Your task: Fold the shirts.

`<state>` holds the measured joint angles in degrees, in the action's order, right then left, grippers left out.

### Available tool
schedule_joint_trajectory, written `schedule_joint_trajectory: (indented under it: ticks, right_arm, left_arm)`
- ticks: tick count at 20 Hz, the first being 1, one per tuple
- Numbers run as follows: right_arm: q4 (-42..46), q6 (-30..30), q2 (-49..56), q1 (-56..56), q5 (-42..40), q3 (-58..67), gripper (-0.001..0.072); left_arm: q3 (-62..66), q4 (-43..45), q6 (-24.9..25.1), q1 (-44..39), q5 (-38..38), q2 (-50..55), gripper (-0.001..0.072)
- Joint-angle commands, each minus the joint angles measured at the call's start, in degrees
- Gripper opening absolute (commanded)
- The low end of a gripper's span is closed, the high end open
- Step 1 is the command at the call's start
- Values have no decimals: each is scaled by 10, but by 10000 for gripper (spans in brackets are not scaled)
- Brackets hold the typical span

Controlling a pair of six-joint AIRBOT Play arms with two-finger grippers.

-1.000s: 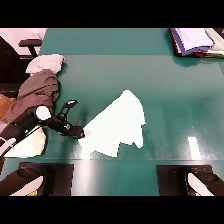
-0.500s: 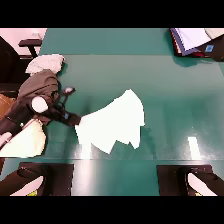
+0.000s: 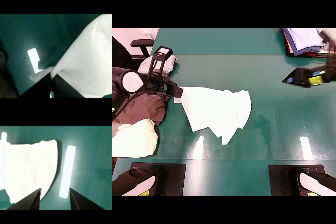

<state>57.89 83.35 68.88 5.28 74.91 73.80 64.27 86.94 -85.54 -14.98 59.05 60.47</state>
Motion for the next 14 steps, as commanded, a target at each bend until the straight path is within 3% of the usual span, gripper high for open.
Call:
schedule_joint_trajectory:
  ticks: [1,4,12,13,14]
  right_arm:
    - [-61,-34,89,7,-80,-58,414]
    - [-88,-56,186,42,-120,-48,406]
    - [-84,-57,377,140,-110,112,401]
    - [-84,-57,387,146,-107,128,315]
    - [-84,-59,395,151,-106,142,175]
  left_arm:
    - [11,-21,-2,0,-8,0,24]
    - [11,-41,-2,0,-14,0,24]
    - [11,-66,-2,0,-19,0,24]
    - [11,-66,-2,0,-19,0,24]
    - [11,-66,-2,0,-19,0,24]
